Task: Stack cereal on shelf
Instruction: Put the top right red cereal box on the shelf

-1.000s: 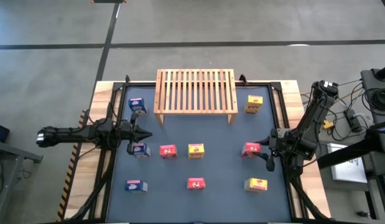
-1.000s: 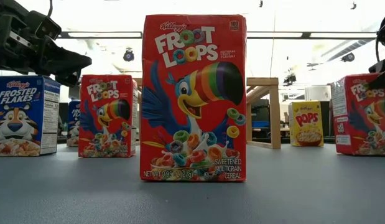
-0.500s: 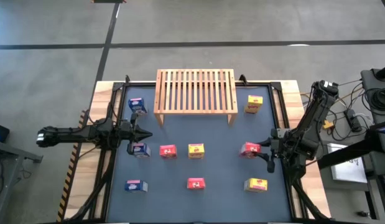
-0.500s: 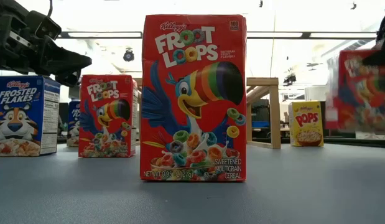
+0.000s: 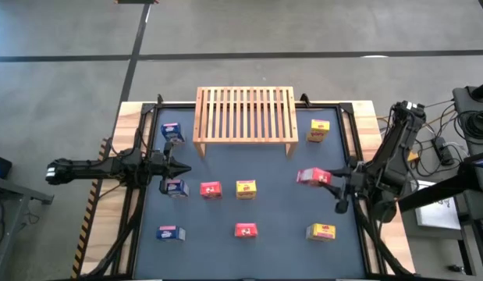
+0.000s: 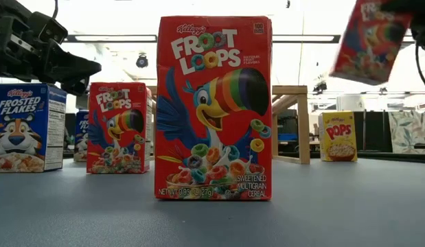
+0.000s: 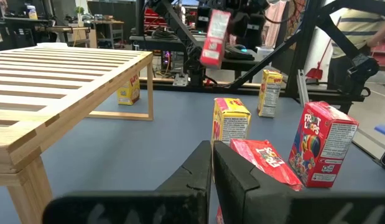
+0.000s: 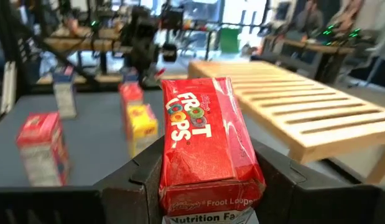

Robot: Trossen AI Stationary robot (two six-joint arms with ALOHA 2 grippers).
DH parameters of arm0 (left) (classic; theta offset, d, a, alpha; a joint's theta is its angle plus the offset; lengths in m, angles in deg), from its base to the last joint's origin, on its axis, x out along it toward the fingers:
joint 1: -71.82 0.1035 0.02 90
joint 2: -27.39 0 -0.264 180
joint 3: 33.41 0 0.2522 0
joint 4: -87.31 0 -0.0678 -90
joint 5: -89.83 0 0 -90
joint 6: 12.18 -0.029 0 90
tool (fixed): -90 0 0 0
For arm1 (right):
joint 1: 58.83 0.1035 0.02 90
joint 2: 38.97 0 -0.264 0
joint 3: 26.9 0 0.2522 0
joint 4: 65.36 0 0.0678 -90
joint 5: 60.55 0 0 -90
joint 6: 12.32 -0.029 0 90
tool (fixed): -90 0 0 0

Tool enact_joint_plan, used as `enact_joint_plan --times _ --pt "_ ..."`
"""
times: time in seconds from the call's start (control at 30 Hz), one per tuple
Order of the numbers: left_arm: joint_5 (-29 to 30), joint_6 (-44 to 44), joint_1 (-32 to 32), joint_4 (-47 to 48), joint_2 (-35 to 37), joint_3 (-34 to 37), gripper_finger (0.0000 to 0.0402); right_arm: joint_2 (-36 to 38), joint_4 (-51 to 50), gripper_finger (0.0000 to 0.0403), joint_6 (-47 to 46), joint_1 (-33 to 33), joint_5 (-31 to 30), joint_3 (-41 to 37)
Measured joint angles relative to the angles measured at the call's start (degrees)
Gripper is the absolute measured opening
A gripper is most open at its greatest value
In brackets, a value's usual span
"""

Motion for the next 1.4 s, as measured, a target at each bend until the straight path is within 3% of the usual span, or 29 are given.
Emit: enact_joint_plan --times 0.43,0.67,0.77,0.97,1.27,1.4 --pt "-0.01 0.01 0.0 0.0 0.01 0.0 0.0 -0.44 5.39 0.0168 1.97 -9.47 0.31 1.31" --pt "0.0 0.0 -0.01 0.0 0.0 0.0 0.0 -4.28 19.93 0.0168 16.43 -16.41 8.25 1.29" --pt "0.0 0.0 0.0 0.0 0.0 0.0 0.0 -6.56 31.13 0.0168 27.21 -20.04 15.2 1.29" --pt "-0.01 0.02 -0.01 0.0 0.01 0.0 0.0 -10.26 51.43 0.0169 47.53 -28.79 37.94 1.73" --pt "0.0 0.0 0.0 0.0 0.01 0.0 0.0 -10.28 51.97 0.0169 51.28 -48.79 59.57 4.31" --pt "0.0 0.0 -0.01 0.0 0.0 0.0 0.0 -10.29 52.51 0.0169 51.69 -61.69 74.23 5.2"
